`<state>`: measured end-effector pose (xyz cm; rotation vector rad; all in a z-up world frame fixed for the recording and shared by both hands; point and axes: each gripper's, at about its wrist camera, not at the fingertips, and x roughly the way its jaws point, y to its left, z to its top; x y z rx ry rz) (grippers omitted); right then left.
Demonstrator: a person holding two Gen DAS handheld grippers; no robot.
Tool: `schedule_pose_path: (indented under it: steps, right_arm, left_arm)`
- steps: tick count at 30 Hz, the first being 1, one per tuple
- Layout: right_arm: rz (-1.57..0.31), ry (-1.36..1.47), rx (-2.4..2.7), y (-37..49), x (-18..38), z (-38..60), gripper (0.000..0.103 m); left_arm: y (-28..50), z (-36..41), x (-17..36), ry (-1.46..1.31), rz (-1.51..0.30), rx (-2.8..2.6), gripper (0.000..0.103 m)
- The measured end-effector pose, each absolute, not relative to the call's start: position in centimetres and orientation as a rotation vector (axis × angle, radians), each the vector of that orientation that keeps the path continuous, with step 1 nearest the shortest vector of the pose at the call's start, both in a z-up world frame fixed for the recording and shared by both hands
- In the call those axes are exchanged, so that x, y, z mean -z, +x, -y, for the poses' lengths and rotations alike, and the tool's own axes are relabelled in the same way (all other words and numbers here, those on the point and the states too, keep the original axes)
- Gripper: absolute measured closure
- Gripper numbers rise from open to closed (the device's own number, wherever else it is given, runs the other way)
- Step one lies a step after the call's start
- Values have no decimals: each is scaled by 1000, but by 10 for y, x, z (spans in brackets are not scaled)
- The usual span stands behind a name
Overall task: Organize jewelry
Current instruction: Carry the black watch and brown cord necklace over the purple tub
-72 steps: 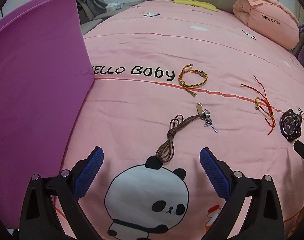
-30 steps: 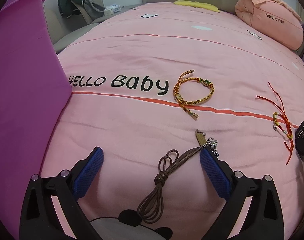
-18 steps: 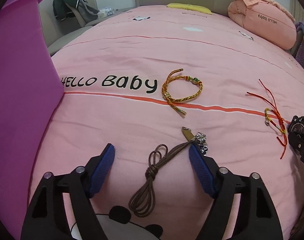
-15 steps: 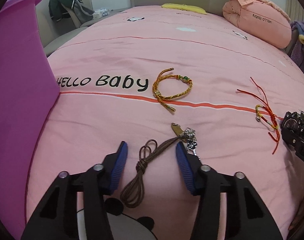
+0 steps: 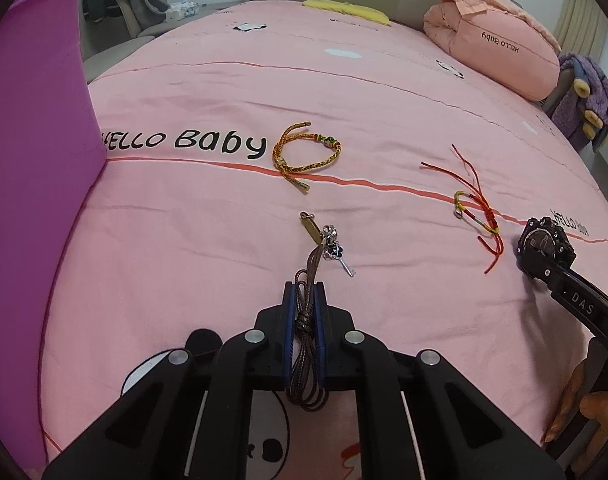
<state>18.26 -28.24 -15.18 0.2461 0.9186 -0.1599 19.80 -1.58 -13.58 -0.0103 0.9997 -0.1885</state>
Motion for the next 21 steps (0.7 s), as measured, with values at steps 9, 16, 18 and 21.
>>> schedule_pose_path:
  steps: [9,16,18,21]
  right_arm:
    - [-928,253,163,152,144,275,44]
    - [-934,251,152,125,131,267,44]
    - [-934,259,146,117,126,263,44]
    - [-934,256,136,105,119,258,44]
  left_arm:
    - [175,17,125,11,-999,200,94]
    - [157,17,102,19,-964,218,94]
    - [150,17,94,21,-951,223,94]
    - [141,14,83,17,-940,236,94]
